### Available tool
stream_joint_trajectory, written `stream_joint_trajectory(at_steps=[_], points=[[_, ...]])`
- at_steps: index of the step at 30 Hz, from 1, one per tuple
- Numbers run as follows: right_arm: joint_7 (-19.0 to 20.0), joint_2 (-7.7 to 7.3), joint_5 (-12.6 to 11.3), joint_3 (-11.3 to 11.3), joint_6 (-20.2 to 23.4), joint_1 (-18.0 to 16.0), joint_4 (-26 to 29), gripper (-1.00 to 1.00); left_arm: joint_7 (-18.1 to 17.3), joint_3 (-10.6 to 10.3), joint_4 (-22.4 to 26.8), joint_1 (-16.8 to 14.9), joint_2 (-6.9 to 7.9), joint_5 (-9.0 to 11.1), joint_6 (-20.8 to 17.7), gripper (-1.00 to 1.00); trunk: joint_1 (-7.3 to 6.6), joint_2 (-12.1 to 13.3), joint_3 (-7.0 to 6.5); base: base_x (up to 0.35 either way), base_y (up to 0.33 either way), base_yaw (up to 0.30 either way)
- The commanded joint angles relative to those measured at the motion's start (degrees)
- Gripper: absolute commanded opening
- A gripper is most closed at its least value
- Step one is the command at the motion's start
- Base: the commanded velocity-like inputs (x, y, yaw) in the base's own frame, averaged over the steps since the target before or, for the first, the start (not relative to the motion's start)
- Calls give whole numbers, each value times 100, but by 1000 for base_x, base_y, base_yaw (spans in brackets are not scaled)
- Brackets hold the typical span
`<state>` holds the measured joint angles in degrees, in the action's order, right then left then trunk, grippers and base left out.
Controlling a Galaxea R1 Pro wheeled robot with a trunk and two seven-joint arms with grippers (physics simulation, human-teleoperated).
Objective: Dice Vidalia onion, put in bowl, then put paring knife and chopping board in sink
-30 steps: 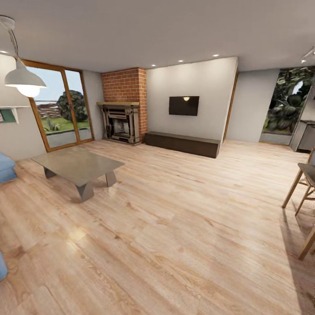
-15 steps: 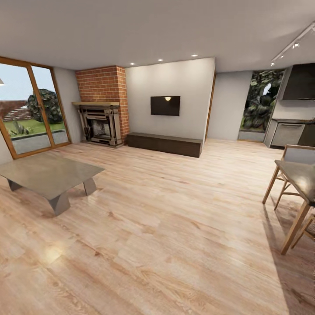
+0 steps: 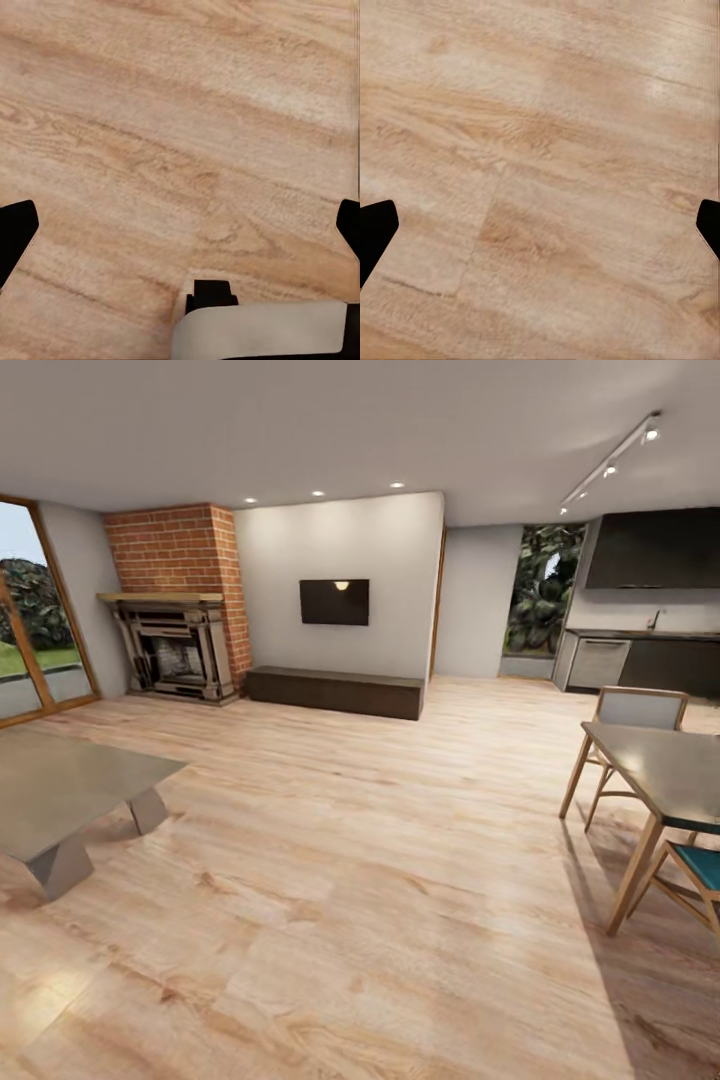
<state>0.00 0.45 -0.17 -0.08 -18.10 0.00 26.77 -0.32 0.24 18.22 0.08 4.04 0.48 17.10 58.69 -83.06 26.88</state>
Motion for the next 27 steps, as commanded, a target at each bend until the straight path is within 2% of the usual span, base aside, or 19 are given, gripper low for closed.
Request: stream_joint_trajectory(at_steps=[1, 8, 27], points=[[0, 1, -3, -1, -10, 0, 4, 100, -3, 2, 4, 1, 1, 5, 13, 100, 3, -2, 4, 315, 0, -250], [-2, 7, 0, -1, -10, 0, 4, 100, -3, 2, 6, 1, 1, 5, 13, 100, 3, -2, 4, 316, 0, -193], [-9, 8, -4, -1, -10, 0, -5, 100, -3, 2, -2, 1, 1, 5, 13, 100, 3, -2, 4, 317, 0, -16]])
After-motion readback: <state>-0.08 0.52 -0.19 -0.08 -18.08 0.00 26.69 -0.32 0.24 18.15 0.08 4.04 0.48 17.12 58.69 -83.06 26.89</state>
